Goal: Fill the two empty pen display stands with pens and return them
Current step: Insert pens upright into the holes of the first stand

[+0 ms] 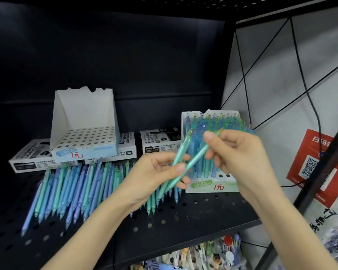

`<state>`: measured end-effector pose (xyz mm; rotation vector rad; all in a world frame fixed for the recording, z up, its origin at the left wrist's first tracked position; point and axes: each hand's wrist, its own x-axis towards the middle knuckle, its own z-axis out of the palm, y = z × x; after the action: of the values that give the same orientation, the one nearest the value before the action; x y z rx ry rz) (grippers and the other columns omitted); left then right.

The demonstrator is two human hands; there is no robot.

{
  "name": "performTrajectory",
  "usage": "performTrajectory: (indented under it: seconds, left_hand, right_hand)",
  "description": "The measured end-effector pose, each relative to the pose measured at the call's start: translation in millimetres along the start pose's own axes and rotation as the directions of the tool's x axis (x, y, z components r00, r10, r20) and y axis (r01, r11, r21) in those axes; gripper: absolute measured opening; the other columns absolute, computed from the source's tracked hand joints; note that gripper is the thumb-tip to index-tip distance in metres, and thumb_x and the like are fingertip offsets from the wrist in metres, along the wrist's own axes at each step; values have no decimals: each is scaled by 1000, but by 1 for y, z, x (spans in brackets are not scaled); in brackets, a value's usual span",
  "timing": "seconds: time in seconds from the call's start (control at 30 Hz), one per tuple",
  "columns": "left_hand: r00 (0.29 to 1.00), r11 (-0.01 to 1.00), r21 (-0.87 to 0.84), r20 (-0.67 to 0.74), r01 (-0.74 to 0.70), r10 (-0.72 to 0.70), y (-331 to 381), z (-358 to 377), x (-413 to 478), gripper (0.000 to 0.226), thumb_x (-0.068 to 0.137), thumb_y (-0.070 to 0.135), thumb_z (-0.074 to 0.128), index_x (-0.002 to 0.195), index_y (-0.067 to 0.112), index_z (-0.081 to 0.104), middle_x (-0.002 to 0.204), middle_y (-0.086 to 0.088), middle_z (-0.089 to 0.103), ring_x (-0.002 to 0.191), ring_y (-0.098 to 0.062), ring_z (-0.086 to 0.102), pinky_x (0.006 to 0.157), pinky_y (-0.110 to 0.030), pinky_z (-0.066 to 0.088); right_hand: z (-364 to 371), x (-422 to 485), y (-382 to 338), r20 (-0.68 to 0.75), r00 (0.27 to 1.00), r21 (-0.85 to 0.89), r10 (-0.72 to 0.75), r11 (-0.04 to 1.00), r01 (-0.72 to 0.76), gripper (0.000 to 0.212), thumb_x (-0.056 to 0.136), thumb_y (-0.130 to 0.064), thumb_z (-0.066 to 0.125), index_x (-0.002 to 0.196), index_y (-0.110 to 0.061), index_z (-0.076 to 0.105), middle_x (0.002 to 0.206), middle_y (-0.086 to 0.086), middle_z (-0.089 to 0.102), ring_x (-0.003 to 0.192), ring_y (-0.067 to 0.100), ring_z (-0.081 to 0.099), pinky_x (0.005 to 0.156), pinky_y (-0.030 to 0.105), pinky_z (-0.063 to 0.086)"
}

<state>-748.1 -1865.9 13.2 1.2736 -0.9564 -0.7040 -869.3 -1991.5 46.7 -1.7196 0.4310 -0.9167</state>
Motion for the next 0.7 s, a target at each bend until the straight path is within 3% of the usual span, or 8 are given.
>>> performTrajectory:
  seconds: [0.13,0.27,0.43,0.53,0.6,0.7]
  left_hand:
    - [985,998,65,-173,1,10,-5,-4,3,21,81,14,62,100,19,68,72,1,69,63,-10,63,58,-18,51]
    - [966,988,150,-258,32,8,-10,-8,6,20,88,15,59,102,28,67,64,9,60,59,-4,53,55,-13,43]
    - [968,970,238,-251,49,13,-12,-8,8,13,88,27,58,93,27,69,64,11,60,62,-2,53,57,-13,42]
    - [971,965,256,-240,58,5,-14,-8,8,28,91,32,51,75,14,66,65,5,58,63,-5,51,54,-13,39]
    - [969,965,252,-245,66,-3,-15,-8,8,28,92,28,50,79,11,67,65,5,58,61,-4,50,55,-14,38]
    - [970,971,234,-243,54,5,-16,-8,8,19,91,25,53,95,17,71,66,10,59,54,0,47,57,-17,40]
  right_hand:
    - [-38,3,-9,-81,996,-88,-44,995,36,12,90,-21,57,82,-18,66,59,-2,63,47,5,45,43,14,37]
    - [-64,11,-3,-168,969,-363,-182,925,111,15,92,-25,47,83,-27,59,65,-3,60,54,13,47,54,31,39]
    - [-61,15,6,-77,974,-638,-215,761,118,15,94,-21,40,93,-21,56,72,6,64,60,23,54,56,30,40]
    - [-57,15,11,-12,983,-699,-182,705,122,14,93,-19,41,93,-19,55,57,-1,53,47,14,44,46,23,34]
    - [-54,16,16,41,986,-715,-164,684,144,14,94,-20,41,95,-20,55,53,-6,45,45,10,39,44,19,30]
    - [-46,18,21,67,981,-692,-184,699,178,15,94,-20,44,103,-22,57,57,-2,50,48,13,41,48,26,32]
